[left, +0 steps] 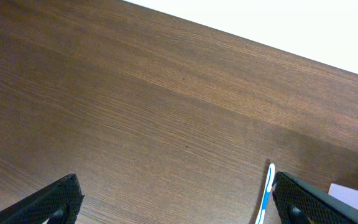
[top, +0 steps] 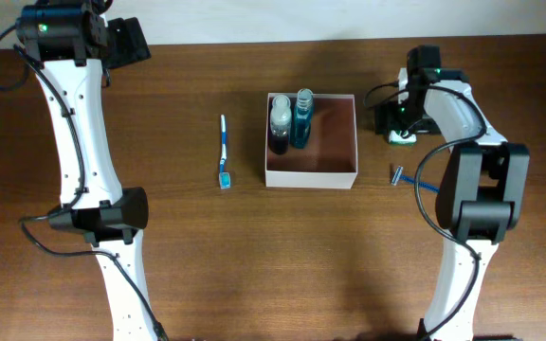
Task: Pack container
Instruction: 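Lower the right gripper and close it on the Dettol soap box, then lift the Dettol box and carry it left into the pink box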
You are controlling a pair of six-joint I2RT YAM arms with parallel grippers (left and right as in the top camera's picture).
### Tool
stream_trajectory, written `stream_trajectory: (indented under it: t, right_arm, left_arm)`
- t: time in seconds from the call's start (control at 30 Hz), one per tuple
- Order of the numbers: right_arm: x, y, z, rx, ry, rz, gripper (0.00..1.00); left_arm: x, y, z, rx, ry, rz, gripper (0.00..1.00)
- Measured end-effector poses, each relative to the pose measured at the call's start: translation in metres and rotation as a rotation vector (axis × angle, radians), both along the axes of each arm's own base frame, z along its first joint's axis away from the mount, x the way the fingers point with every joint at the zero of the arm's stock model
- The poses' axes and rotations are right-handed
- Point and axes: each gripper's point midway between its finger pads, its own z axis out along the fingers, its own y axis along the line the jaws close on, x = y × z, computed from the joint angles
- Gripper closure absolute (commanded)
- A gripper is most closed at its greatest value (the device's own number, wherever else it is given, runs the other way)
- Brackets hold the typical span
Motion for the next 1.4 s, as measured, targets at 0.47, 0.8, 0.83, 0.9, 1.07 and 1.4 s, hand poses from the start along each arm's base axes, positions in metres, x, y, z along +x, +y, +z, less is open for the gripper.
stream_trajectory:
  t: [0.47, 0.8, 0.83, 0.9, 1.07, 1.4]
  right_arm:
    - [0.001, -0.001, -0.004, -0.007, -0.001, -0.001, 0.13]
    - [0.004, -0.007, -0.003, -0.041, -0.013, -0.009, 0.52]
    - [0.004, -0.008, -0.003, -0.044, -0.013, -0.01, 0.53]
    - [0.005, -0.008, -0.003, -0.045, -0.014, -0.01, 0.55]
    - [0.004, -0.008, -0.002, -0.048, -0.012, -0.011, 0.59]
    - [-0.011, -0.008, 0.027, -0.042, 0.085, -0.014, 0.61]
  left_arm:
    - [0.0, 0.0, 0.0, 0.0, 0.0, 0.0, 0.01]
    - [0.0, 0.0, 0.0, 0.0, 0.0, 0.0, 0.01]
    - [0.0, 0.0, 0.0, 0.0, 0.0, 0.0, 0.01]
    - [0.0, 0.0, 0.0, 0.0, 0.0, 0.0, 0.01]
    - [0.0, 0.0, 0.0, 0.0, 0.0, 0.0, 0.01]
    - [0.0, 0.0, 0.0, 0.0, 0.0, 0.0, 0.01]
